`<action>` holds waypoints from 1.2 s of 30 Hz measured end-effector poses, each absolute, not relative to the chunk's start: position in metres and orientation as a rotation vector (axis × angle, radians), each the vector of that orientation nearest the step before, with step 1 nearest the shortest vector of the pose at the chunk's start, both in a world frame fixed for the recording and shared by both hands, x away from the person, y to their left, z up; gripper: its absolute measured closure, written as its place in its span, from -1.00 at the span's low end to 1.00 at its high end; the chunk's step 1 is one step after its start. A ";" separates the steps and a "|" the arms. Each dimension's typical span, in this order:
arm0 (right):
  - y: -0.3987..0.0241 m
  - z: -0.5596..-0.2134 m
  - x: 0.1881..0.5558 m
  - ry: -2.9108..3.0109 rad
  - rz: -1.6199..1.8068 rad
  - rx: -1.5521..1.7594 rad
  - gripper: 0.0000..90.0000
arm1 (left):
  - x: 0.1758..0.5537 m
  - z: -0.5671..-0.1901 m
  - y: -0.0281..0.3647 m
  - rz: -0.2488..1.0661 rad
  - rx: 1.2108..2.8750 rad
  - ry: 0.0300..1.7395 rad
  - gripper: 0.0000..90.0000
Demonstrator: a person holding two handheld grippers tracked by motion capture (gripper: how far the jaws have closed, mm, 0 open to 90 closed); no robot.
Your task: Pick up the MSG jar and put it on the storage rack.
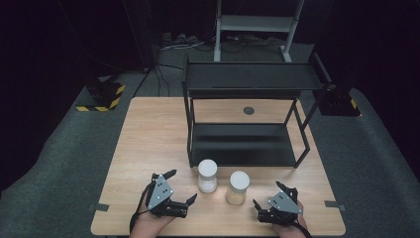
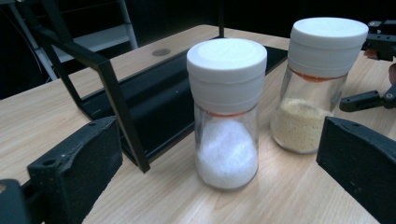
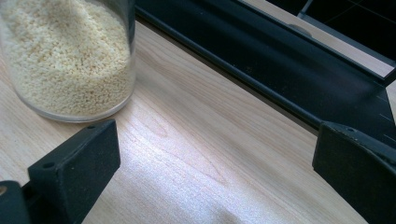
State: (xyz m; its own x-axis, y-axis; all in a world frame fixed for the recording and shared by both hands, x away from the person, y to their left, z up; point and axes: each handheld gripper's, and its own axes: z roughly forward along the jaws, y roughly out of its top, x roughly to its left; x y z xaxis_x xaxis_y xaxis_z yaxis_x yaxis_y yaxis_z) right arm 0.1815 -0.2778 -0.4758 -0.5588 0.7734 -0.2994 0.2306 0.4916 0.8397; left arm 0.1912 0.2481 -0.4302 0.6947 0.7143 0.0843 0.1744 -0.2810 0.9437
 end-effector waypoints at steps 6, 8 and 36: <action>-0.278 -0.476 0.182 2.053 1.019 0.822 -1.00 | 0.201 -0.433 0.241 0.590 1.811 0.705 -0.99; -0.278 -0.476 0.182 2.052 1.021 0.825 -1.00 | 0.205 -0.435 0.238 0.574 1.802 0.711 -0.99; -0.279 -0.476 0.181 2.049 1.026 0.827 -1.00 | 0.241 -0.450 0.204 0.532 1.772 0.727 -0.92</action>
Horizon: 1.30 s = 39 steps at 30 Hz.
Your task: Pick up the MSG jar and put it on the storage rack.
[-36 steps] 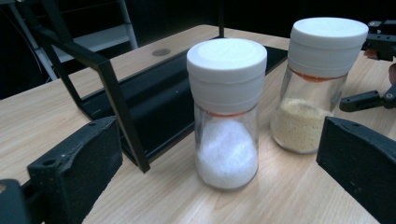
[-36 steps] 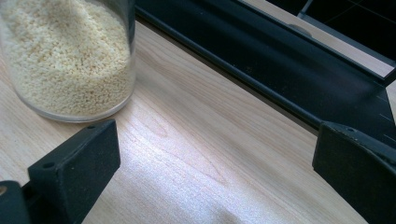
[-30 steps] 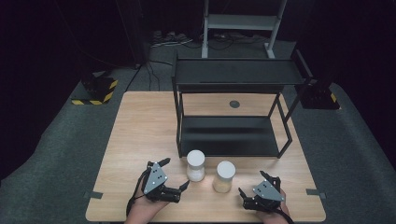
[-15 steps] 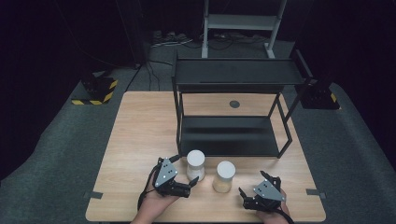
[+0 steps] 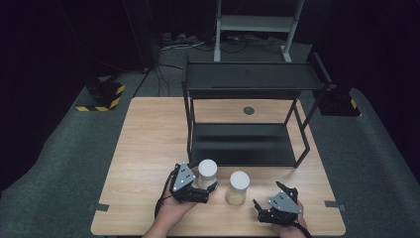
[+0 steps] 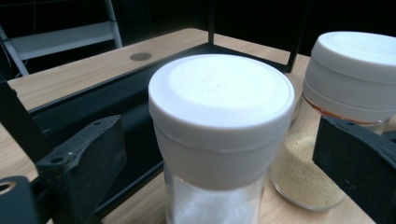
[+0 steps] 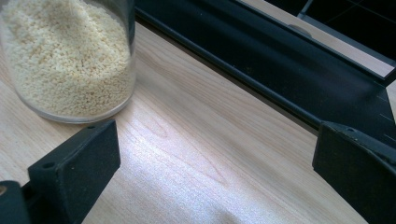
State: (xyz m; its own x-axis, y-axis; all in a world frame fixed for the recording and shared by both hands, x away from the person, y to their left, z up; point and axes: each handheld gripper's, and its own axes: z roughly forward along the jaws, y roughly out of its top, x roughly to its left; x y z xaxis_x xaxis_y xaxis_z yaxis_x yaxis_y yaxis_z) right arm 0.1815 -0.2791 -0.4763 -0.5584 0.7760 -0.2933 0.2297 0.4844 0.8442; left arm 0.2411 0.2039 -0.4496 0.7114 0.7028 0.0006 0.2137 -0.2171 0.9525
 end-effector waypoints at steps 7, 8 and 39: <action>-0.279 -0.476 0.181 2.047 1.029 0.830 -1.00 | 0.243 -0.454 0.199 0.525 1.754 0.736 -0.71; -0.279 -0.476 0.181 2.046 1.030 0.830 -1.00 | 0.243 -0.455 0.199 0.528 1.757 0.730 -0.67; -0.280 -0.476 0.182 2.050 1.031 0.836 -1.00 | 0.246 -0.457 0.205 0.504 1.762 0.756 -0.23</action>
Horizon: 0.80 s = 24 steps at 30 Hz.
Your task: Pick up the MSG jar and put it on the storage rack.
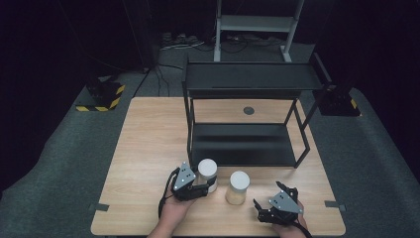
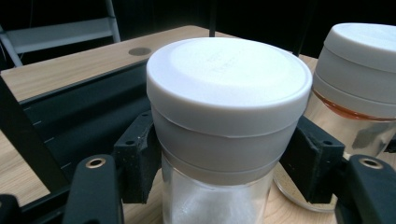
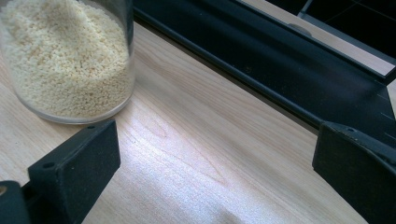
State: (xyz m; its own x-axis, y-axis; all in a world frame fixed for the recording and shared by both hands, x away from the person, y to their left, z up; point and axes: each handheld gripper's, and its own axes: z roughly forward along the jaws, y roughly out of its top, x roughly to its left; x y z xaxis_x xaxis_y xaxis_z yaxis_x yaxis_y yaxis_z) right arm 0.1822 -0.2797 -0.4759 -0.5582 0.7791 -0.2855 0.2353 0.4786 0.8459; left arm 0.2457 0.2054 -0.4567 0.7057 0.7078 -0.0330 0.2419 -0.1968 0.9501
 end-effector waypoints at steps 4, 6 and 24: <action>-0.280 -0.476 0.182 2.049 1.032 0.837 -1.00 | 0.244 -0.450 0.208 0.522 1.755 0.752 -0.23; -0.280 -0.476 0.182 2.047 1.033 0.838 -1.00 | 0.244 -0.444 0.209 0.529 1.749 0.748 -0.23; -0.281 -0.476 0.183 2.049 1.036 0.841 -1.00 | 0.239 -0.368 0.218 0.604 1.678 0.711 -0.23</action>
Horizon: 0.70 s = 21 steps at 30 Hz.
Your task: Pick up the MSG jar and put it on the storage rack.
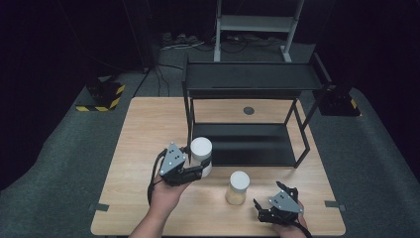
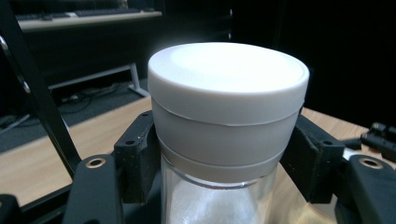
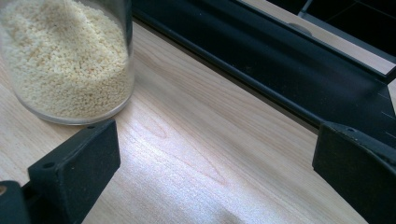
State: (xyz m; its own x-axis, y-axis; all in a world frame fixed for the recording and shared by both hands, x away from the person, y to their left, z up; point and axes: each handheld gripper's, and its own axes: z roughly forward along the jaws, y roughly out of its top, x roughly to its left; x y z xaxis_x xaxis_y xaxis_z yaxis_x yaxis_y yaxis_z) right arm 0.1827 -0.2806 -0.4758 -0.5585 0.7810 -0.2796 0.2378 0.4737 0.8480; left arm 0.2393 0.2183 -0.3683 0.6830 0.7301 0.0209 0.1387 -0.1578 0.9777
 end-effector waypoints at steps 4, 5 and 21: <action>-0.281 -0.476 0.183 2.049 1.037 0.842 -1.00 | 0.240 -0.352 0.218 0.615 1.667 0.704 -0.23; -0.281 -0.476 0.183 2.049 1.037 0.843 -1.00 | 0.241 -0.347 0.217 0.618 1.664 0.702 -0.23; -0.282 -0.476 0.183 2.047 1.043 0.847 -1.00 | 0.251 -0.303 0.210 0.655 1.622 0.679 -0.23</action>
